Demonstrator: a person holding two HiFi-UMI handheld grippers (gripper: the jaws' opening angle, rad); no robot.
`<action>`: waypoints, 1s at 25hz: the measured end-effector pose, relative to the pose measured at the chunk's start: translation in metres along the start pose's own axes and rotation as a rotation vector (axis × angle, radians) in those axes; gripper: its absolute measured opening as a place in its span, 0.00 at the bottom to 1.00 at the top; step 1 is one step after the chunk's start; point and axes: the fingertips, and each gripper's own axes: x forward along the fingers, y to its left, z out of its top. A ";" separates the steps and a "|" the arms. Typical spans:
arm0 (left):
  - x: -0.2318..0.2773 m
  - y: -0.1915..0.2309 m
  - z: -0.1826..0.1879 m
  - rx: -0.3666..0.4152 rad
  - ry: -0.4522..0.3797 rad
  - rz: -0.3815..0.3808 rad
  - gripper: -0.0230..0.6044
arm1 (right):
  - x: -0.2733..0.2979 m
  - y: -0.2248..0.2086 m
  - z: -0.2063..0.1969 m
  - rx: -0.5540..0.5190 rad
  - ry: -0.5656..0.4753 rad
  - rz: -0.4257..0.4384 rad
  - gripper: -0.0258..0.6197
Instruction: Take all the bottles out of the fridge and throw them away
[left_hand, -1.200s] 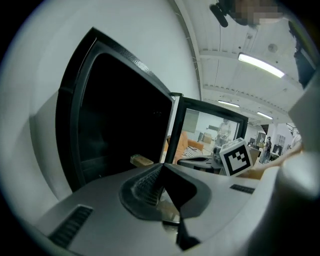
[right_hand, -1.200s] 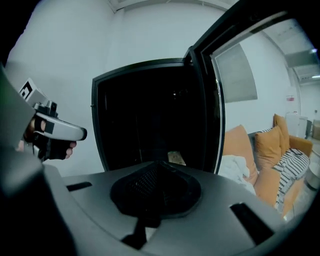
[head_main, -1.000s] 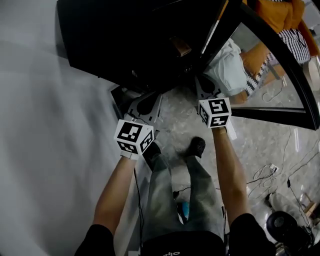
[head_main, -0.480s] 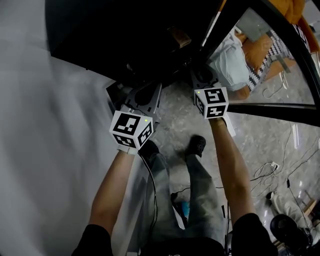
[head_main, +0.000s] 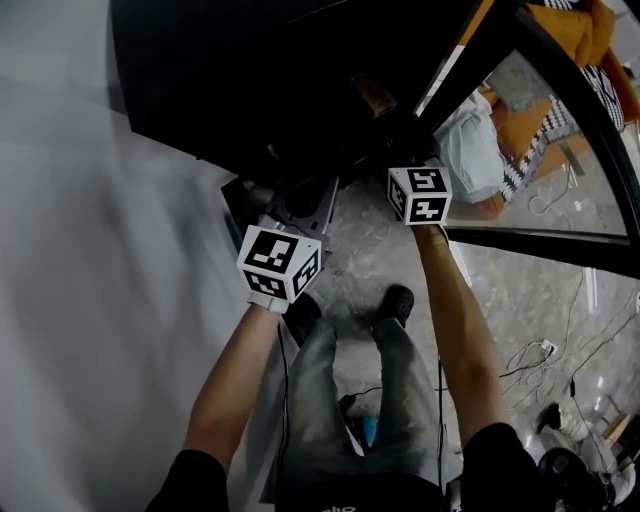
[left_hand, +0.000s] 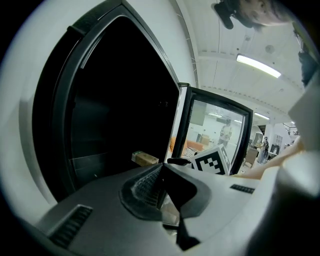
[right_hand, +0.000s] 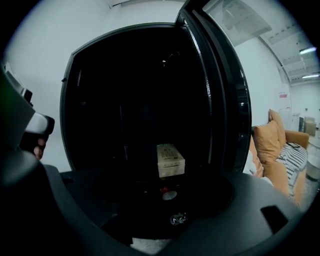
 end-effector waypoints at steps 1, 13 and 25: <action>0.001 0.002 0.001 0.001 -0.003 -0.001 0.03 | 0.005 0.000 -0.001 0.003 0.000 -0.008 0.54; 0.031 0.032 -0.005 0.062 -0.036 -0.027 0.03 | 0.063 -0.015 -0.011 -0.023 -0.005 -0.101 0.56; 0.038 0.037 -0.013 0.085 -0.043 -0.014 0.03 | 0.064 -0.018 -0.011 -0.019 -0.050 -0.068 0.47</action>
